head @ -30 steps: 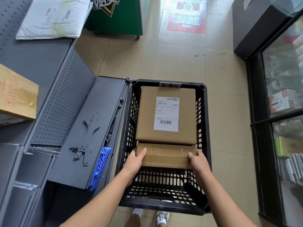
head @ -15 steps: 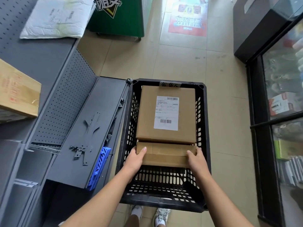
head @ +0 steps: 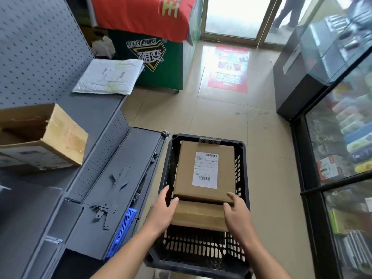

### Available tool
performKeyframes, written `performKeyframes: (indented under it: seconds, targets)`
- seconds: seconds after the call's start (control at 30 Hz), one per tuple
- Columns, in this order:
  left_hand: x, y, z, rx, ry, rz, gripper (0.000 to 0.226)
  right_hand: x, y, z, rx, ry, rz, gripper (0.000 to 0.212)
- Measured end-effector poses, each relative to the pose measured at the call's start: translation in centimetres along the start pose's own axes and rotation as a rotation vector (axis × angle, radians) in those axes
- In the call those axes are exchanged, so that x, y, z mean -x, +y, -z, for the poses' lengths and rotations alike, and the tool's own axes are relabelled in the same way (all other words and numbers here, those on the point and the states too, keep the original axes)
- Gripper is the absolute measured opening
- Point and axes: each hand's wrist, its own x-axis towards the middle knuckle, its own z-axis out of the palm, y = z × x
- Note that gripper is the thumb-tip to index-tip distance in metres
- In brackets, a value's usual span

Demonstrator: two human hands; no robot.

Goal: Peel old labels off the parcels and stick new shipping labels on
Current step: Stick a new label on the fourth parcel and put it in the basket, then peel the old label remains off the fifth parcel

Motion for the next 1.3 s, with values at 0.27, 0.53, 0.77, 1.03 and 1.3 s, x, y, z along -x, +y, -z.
performKeyframes:
  seconds: [0.27,0.53,0.77,1.03,1.3]
  targets:
    - [4.6,3.9,8.7,0.020,0.094,-0.139,0.061,4.5,-10.6,2.1,0.077,-0.022,0.315,0.039]
    - [12.6,4.4,17.0,-0.055,0.307,-0.177,0.055,8.8,-19.0,1.4,0.207,-0.112,0.596,0.033]
    - [22.0,1.1,22.9,-0.026,0.552,-0.141,0.051,14.4,-25.2,-2.7,0.229,-0.241,0.848,0.031]
    - [33.7,-5.2,29.7,-0.004,0.851,-0.089,0.048,26.3,-31.9,-10.5,0.217,-0.402,1.168,0.029]
    - [47.8,-14.9,34.5,0.041,1.077,0.013,0.049,40.5,-34.9,-19.8,0.213,-0.568,1.362,0.029]
